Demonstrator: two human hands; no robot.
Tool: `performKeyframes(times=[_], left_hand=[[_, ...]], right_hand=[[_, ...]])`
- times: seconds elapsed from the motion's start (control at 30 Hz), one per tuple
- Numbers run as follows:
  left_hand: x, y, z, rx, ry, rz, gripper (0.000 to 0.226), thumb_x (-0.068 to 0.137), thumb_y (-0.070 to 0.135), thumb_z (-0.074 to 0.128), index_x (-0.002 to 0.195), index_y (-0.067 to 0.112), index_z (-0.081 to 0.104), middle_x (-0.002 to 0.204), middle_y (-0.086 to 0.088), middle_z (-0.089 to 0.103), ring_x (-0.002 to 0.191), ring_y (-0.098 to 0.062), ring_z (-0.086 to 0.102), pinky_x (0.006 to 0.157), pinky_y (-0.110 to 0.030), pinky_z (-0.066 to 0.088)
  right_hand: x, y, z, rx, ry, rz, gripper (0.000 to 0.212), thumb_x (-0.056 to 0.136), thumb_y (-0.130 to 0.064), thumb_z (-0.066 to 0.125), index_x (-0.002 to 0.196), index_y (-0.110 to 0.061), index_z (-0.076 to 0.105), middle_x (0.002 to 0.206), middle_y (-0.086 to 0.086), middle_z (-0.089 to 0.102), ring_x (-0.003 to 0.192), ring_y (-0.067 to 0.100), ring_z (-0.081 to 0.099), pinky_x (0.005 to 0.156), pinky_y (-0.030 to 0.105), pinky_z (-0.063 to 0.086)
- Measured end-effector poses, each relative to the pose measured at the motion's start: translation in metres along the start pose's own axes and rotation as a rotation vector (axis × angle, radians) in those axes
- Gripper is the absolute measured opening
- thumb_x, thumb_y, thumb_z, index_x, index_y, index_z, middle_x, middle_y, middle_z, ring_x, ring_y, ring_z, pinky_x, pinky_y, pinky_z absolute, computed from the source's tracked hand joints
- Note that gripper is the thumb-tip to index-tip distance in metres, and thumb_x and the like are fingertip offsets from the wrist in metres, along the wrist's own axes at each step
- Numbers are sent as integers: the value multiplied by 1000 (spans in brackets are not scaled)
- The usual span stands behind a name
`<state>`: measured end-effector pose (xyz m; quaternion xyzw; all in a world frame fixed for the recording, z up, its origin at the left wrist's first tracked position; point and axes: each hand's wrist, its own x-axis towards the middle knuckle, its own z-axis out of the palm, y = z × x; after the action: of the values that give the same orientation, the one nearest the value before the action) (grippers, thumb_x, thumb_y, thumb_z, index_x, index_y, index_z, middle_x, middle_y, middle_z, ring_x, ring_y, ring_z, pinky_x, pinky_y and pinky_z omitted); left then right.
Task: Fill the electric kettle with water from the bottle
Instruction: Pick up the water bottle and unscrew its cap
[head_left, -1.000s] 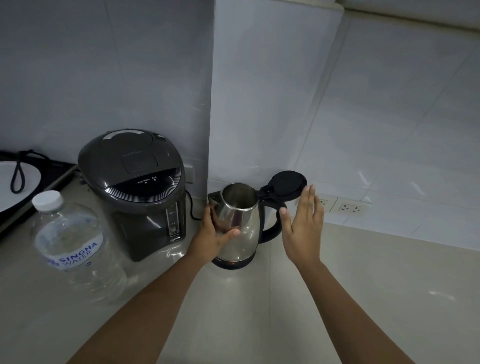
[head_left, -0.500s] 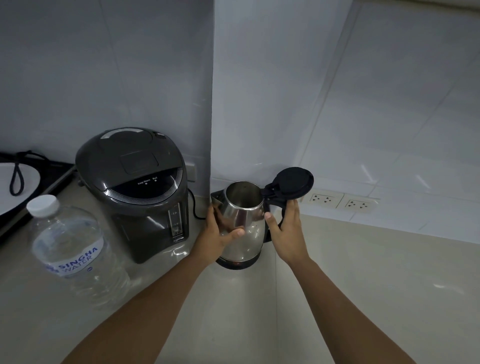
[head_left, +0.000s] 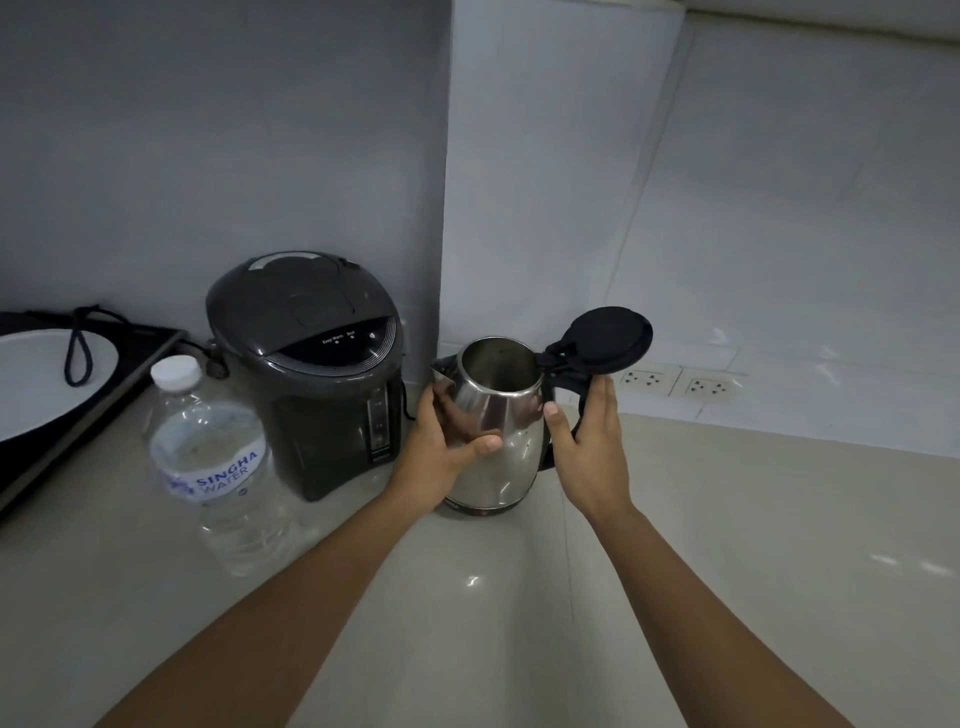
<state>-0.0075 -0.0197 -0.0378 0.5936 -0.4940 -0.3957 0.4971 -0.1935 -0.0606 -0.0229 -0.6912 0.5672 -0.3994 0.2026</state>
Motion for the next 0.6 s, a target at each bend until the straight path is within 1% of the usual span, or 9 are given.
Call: performKeyframes(times=[0.13,0.2,0.23,0.3,0.33,0.37,0.43,0.5,0.6], left_hand=[[-33,-2,-7,-32,13,10,99,78,26,84,155,23,21,140,10,46,129,-7,43,104,-25,36],[-51,-9,-10,-54,9,-12,101,76,30,85,154,25,22,146,7,46,133,-11,45,109,-30,38],[-59,-14,-12,-58,10,-22,104,73,36,87,154,26,22,149,5,46,136,-14,45,113,-36,39],[-75,-21,-14,-43,11,-33,117,60,55,87,153,29,22,149,2,48,138,-18,47,115,-45,40],[-82,-24,-16,-40,8,-37,122,54,62,86,153,31,22,148,3,49,137,-18,48,115,-47,41],[-87,-27,-17,-43,7,-41,124,51,65,86,152,33,22,148,3,49,137,-18,48,114,-47,42],[-97,-32,-16,-60,8,-50,118,55,56,88,151,33,23,147,3,50,137,-17,48,115,-46,42],[-104,-38,-15,-73,4,-65,114,60,46,89,152,28,25,145,3,52,136,-17,49,115,-45,42],[-110,-46,-14,-78,0,-81,120,53,52,88,152,26,26,141,3,55,134,-16,52,114,-45,43]], right_hand=[[-31,-14,-4,-28,23,-7,73,96,-52,43,155,-22,13,163,-2,14,149,19,18,114,45,33],[-49,-18,-5,-35,18,-11,73,96,-52,42,155,-23,13,163,-2,15,149,19,18,114,45,33],[-59,-20,-6,-42,11,-10,73,96,-52,42,156,-23,12,164,-3,13,149,19,16,114,43,31],[-77,-21,-7,-57,4,-3,75,97,-51,43,157,-23,9,165,-3,10,150,18,13,114,40,27],[-84,-21,-7,-56,0,4,75,97,-51,44,157,-23,9,165,-2,9,150,18,12,114,39,27],[-92,-20,-7,-51,-4,10,76,97,-51,45,157,-22,9,165,-2,9,151,18,12,114,38,26],[-103,-17,-5,-40,-11,16,76,96,-50,47,157,-22,10,165,-1,10,151,18,12,116,39,26],[-112,-13,-4,-36,-10,10,76,96,-50,48,156,-21,12,164,-1,11,150,18,13,117,40,27],[-119,-8,0,-33,-19,11,78,94,-52,48,156,-24,11,164,-4,11,150,15,13,114,37,28]])
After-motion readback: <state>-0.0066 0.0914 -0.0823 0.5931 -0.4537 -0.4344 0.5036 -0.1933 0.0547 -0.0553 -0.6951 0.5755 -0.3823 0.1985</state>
